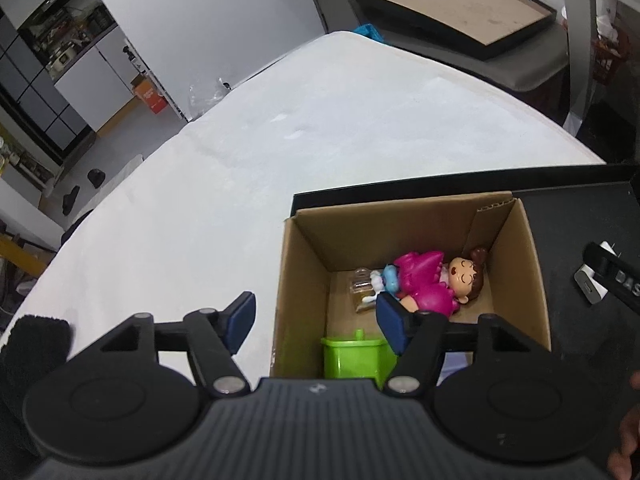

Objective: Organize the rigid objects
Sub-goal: 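Move the right gripper to the white charger plug and grasp it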

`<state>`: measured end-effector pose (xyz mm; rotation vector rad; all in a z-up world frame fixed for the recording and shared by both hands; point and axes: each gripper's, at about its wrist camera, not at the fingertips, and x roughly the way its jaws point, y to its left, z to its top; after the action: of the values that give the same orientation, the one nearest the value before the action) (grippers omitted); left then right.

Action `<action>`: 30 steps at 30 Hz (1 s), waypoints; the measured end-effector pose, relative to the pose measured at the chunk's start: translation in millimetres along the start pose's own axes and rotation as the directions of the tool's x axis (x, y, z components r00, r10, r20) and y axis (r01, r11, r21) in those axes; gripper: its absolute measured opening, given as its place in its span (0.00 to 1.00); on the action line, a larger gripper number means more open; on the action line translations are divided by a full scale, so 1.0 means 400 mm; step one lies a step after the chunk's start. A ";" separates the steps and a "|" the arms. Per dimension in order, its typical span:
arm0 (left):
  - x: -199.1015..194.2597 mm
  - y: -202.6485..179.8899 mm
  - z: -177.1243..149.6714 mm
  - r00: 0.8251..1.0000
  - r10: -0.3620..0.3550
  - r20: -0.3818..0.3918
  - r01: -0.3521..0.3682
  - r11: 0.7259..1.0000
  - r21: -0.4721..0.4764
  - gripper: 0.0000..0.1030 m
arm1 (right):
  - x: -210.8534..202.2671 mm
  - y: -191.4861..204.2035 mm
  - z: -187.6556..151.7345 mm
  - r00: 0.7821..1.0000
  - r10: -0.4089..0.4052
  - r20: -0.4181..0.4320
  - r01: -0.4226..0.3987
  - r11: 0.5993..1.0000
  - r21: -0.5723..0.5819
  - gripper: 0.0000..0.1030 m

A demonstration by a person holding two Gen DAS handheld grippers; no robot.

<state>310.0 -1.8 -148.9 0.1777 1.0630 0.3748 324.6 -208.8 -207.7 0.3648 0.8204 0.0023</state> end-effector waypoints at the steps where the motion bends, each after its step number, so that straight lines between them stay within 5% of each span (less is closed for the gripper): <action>1: 0.003 -0.005 0.001 1.000 0.003 -0.003 -0.003 1.000 0.009 0.63 | 0.008 0.002 0.000 1.000 -0.004 0.000 0.004 1.000 -0.005 0.71; 8: -0.004 -0.021 -0.004 1.000 0.018 -0.017 -0.017 1.000 0.025 0.63 | 0.069 0.032 -0.035 0.991 -0.134 -0.022 0.127 0.973 -0.194 0.69; 11: -0.021 -0.019 -0.020 1.000 0.020 -0.010 -0.019 1.000 0.024 0.63 | 0.061 0.052 -0.055 0.989 -0.151 0.003 0.144 0.941 -0.307 0.48; 15: -0.043 -0.006 -0.041 1.000 0.017 -0.011 -0.017 1.000 0.004 0.63 | 0.041 0.034 -0.046 0.988 -0.153 -0.027 0.139 0.948 -0.286 0.38; 30: -0.152 0.039 -0.081 0.998 -0.038 0.052 0.040 0.998 -0.045 0.63 | -0.065 -0.009 -0.016 0.994 -0.106 -0.002 0.104 0.973 -0.205 0.36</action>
<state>252.3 -11.8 -109.8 0.1252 1.0056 0.3575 301.7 -213.8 -194.3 0.1265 0.8427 -0.0093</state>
